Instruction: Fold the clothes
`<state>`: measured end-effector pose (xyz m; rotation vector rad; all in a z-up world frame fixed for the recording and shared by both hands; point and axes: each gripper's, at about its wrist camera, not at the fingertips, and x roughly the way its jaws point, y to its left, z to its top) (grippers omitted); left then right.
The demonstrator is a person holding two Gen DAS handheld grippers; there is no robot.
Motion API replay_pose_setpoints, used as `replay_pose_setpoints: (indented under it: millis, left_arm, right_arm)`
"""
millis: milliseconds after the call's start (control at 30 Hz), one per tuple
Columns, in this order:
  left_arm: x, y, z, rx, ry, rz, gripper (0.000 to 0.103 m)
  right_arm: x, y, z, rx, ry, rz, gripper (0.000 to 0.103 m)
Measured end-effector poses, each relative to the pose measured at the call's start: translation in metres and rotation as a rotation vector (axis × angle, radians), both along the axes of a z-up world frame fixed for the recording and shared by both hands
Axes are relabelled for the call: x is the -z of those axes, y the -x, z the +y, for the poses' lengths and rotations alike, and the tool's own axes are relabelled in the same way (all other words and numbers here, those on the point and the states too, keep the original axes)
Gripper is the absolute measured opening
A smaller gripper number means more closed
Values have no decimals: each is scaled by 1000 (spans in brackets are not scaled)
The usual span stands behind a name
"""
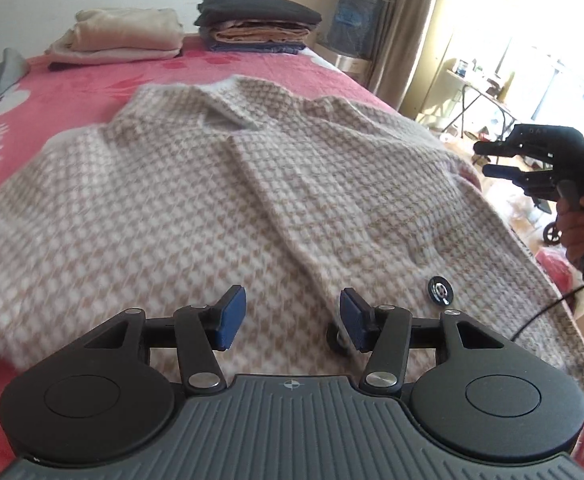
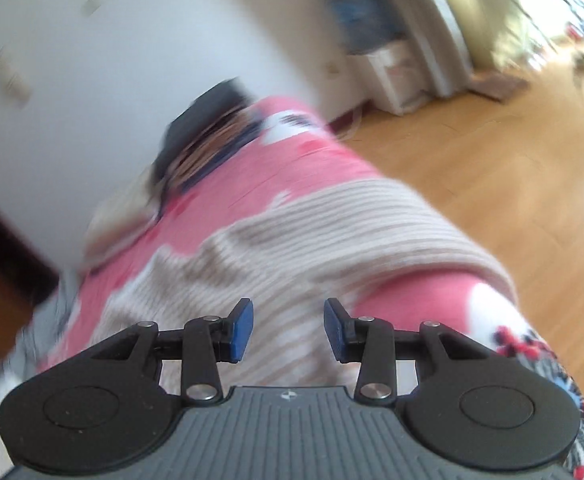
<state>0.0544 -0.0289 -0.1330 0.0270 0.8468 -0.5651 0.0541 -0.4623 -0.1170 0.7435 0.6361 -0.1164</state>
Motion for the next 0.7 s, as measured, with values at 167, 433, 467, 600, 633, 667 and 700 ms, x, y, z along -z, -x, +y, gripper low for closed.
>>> replay_pose_setpoints:
  millis: [167,433,467,600,633,667,700]
  left_arm:
    - [14,-18,-23,38,-18,11,52]
    - [21,-39,-47,77,-29,-4,52]
    - [21,-43,-49,78,-28,-1,52]
    - [19,-63,-68,101,-26,-5,52]
    - [18,-70,-74,108,-18,-4,52]
    - [16,-76,-80,115,-9,-3,52]
    - [14,-82,-86,123,0,-3,52]
  right_arm:
    - [62,5,-85,284,-363,80,44]
    - [133,3,-136,463,-674,155,63]
    - [136,-1,-138,466,-690,159,69]
    - [151,-15,-145,477,-755,171,76]
    - [155,-19,-146,479,-771,175,77]
    - [158,-23,-148,482,-787,178,78]
    - [162,-26,-150,484,-803,181,78]
